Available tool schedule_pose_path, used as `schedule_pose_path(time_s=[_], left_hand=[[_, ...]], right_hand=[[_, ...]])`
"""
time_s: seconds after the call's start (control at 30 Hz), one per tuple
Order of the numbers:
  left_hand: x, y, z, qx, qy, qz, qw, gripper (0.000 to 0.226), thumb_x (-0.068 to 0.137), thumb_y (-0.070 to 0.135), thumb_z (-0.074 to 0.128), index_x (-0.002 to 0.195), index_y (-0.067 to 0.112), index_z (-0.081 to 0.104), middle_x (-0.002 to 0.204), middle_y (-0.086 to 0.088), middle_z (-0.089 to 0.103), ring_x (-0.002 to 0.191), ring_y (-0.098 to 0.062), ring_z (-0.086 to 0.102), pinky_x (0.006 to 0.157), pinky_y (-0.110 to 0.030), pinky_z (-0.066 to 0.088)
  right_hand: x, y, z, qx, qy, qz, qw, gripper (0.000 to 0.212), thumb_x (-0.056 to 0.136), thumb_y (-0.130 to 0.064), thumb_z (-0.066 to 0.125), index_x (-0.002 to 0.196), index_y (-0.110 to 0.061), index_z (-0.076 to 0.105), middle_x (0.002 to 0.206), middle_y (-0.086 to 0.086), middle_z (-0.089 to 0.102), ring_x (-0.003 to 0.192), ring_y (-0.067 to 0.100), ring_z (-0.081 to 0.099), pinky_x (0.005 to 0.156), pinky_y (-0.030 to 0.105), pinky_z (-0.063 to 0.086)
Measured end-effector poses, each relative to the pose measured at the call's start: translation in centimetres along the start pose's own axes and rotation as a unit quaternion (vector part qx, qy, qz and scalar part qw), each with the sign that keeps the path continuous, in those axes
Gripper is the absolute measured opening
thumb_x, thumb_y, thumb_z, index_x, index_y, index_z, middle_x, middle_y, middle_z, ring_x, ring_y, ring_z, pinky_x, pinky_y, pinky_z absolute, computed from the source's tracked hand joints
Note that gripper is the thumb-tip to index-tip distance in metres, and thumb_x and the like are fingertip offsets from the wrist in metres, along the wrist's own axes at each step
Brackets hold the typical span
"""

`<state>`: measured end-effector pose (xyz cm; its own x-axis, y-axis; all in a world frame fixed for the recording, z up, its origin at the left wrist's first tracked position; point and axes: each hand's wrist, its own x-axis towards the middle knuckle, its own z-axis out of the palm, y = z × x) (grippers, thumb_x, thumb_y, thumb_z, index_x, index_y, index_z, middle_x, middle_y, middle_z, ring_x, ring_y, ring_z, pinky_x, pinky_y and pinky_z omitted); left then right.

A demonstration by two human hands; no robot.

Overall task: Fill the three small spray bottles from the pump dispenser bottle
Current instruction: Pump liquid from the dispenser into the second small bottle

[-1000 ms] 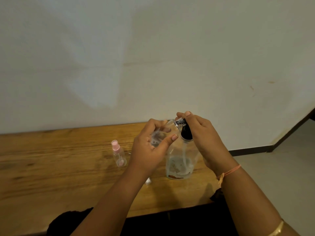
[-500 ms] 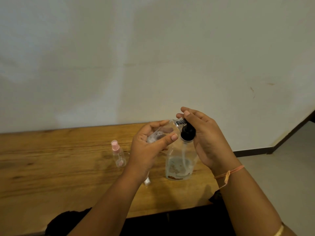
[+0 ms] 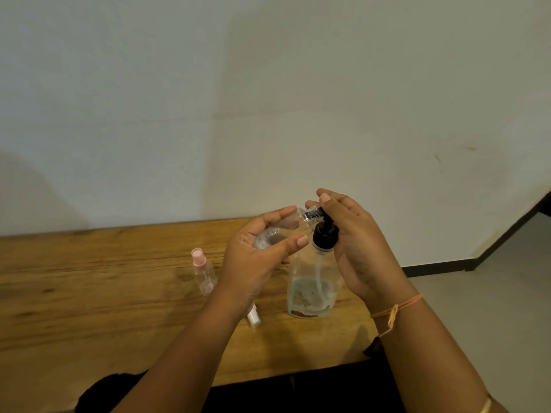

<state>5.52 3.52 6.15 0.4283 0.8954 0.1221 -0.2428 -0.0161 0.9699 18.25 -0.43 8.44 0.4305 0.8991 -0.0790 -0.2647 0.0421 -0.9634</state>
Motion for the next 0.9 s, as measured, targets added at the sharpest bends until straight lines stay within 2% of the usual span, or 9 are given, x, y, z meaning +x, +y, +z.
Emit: schedule_pose_path(time_s=[0.1,0.2,0.3,0.47,0.53,0.6,0.67,0.77,0.9], left_hand=[[0.0,-0.1,0.0,0.014,0.000,-0.004,1.000,0.041,0.061,0.012,0.073,0.100,0.024,0.066,0.087,0.008,0.073,0.076,0.001,0.067,0.052,-0.012,0.048],[0.0,-0.3,0.0,0.023,0.006,-0.010,1.000,0.037,0.067,0.006,0.072,0.099,0.024,0.065,0.085,0.010,0.073,0.076,0.002,0.067,0.051,-0.012,0.047],[0.0,0.0,0.0,0.035,0.007,-0.003,0.999,0.037,0.066,0.010,0.072,0.099,0.026,0.065,0.093,0.004,0.070,0.076,0.001,0.066,0.051,-0.011,0.047],[0.0,0.3,0.1,0.029,0.009,0.015,0.999,0.041,0.059,0.019,0.072,0.099,0.026,0.065,0.094,0.004,0.070,0.079,-0.001,0.066,0.055,-0.011,0.047],[0.0,0.2,0.1,0.044,0.012,0.027,0.999,0.041,0.059,0.022,0.073,0.099,0.027,0.066,0.094,0.005,0.071,0.082,-0.002,0.067,0.056,-0.011,0.047],[0.1,0.2,0.0,0.063,0.015,0.037,0.997,0.040,0.059,0.024,0.073,0.098,0.029,0.066,0.093,0.009,0.072,0.082,-0.001,0.067,0.058,-0.011,0.048],[0.1,0.3,0.0,0.070,0.012,0.041,0.997,0.040,0.059,0.024,0.073,0.098,0.029,0.066,0.093,0.012,0.072,0.083,0.000,0.067,0.059,-0.011,0.048],[0.2,0.4,0.0,0.069,0.012,0.046,0.996,0.040,0.061,0.019,0.073,0.099,0.026,0.065,0.092,0.011,0.071,0.079,0.002,0.066,0.059,-0.010,0.048],[0.2,0.5,-0.1,0.065,0.013,0.043,0.997,0.042,0.059,0.020,0.073,0.100,0.025,0.065,0.094,0.008,0.070,0.075,0.003,0.065,0.059,-0.009,0.047]], right_hand=[[0.2,0.1,-0.2,-0.028,-0.004,-0.008,1.000,0.018,0.092,-0.023,0.053,0.109,-0.025,0.057,0.110,0.007,0.065,0.101,0.019,0.061,0.089,0.035,0.050],[0.5,0.3,-0.3,-0.070,0.002,-0.021,0.997,0.018,0.094,-0.025,0.050,0.111,-0.030,0.055,0.106,0.004,0.067,0.104,0.022,0.061,0.093,0.043,0.049],[0.3,0.6,0.0,-0.074,0.019,-0.037,0.996,0.018,0.095,-0.027,0.049,0.112,-0.029,0.055,0.102,-0.001,0.069,0.102,0.018,0.062,0.094,0.041,0.048],[0.1,0.5,0.0,-0.025,0.027,-0.020,0.999,0.015,0.089,-0.032,0.058,0.101,-0.023,0.060,0.096,0.002,0.069,0.098,0.020,0.062,0.094,0.042,0.048],[0.2,0.1,-0.1,-0.053,0.046,-0.027,0.997,0.019,0.087,-0.032,0.060,0.102,-0.021,0.060,0.096,0.001,0.067,0.094,0.016,0.062,0.086,0.033,0.050],[0.3,-0.5,-0.5,-0.122,0.080,-0.055,0.988,0.026,0.085,-0.034,0.064,0.105,-0.017,0.059,0.098,0.000,0.066,0.087,0.008,0.062,0.069,0.019,0.046],[0.3,-1.0,-0.8,-0.163,0.100,-0.072,0.979,0.025,0.082,-0.033,0.067,0.098,-0.015,0.061,0.093,-0.001,0.066,0.076,0.002,0.061,0.059,0.014,0.043],[0.1,-1.4,-1.0,-0.134,0.076,-0.049,0.987,0.014,0.081,-0.025,0.069,0.080,-0.013,0.062,0.079,0.003,0.065,0.055,0.003,0.053,0.054,0.018,0.044],[0.1,-2.0,-1.6,-0.057,0.031,0.008,0.998,0.007,0.081,-0.013,0.068,0.079,-0.011,0.062,0.080,0.009,0.063,0.055,0.007,0.050,0.054,0.022,0.045]])
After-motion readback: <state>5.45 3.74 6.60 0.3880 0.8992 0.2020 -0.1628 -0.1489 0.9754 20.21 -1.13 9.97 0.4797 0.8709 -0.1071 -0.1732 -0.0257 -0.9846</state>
